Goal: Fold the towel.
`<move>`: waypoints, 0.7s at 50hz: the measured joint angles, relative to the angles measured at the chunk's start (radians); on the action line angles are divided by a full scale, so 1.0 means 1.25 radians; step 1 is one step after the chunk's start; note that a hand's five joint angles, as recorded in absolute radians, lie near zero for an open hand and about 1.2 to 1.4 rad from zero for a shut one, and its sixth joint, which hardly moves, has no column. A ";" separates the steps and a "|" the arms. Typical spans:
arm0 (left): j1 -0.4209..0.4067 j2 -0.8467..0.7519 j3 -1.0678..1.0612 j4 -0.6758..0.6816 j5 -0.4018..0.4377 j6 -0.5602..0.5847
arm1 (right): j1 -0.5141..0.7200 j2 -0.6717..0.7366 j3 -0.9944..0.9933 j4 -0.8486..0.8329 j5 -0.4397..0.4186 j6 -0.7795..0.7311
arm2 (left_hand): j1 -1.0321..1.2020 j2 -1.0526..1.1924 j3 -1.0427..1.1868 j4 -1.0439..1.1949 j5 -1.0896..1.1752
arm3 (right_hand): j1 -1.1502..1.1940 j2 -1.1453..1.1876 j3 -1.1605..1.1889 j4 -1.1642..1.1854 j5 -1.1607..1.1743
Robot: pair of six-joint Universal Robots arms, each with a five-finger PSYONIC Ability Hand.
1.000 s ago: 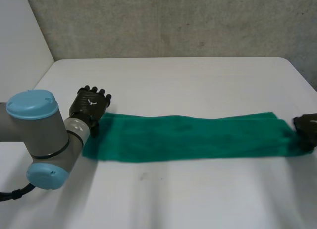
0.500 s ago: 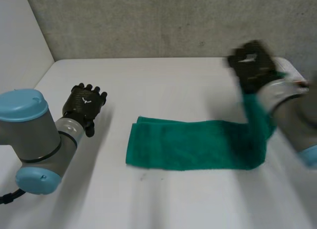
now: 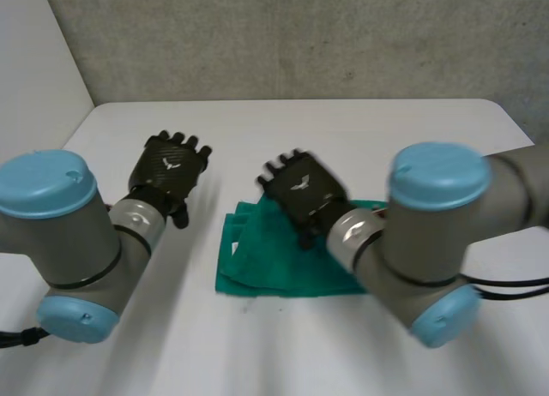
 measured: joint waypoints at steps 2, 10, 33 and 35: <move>-0.009 0.000 0.006 0.000 0.000 -0.008 | -0.014 -0.016 0.014 0.003 0.001 0.025 | 0.000 0.000 0.000 0.000 0.000 | 0.000 0.000 0.000 0.000 0.000; -0.101 -0.028 0.087 -0.006 0.019 -0.161 | -0.170 -0.126 0.198 0.011 -0.004 0.148 | 0.000 0.000 0.000 0.000 0.000 | 0.000 0.000 0.000 0.000 0.000; -0.128 -0.203 0.120 -0.142 -0.062 -0.245 | -0.322 -0.134 0.396 -0.101 0.007 0.051 | 0.001 0.000 0.000 0.000 0.000 | 0.580 0.763 0.775 0.769 0.722; -0.127 -0.180 0.084 -0.146 -0.069 -0.245 | -0.319 -0.137 0.387 -0.101 0.020 0.036 | 0.001 0.000 0.000 0.000 0.000 | 0.580 0.763 0.775 0.769 0.722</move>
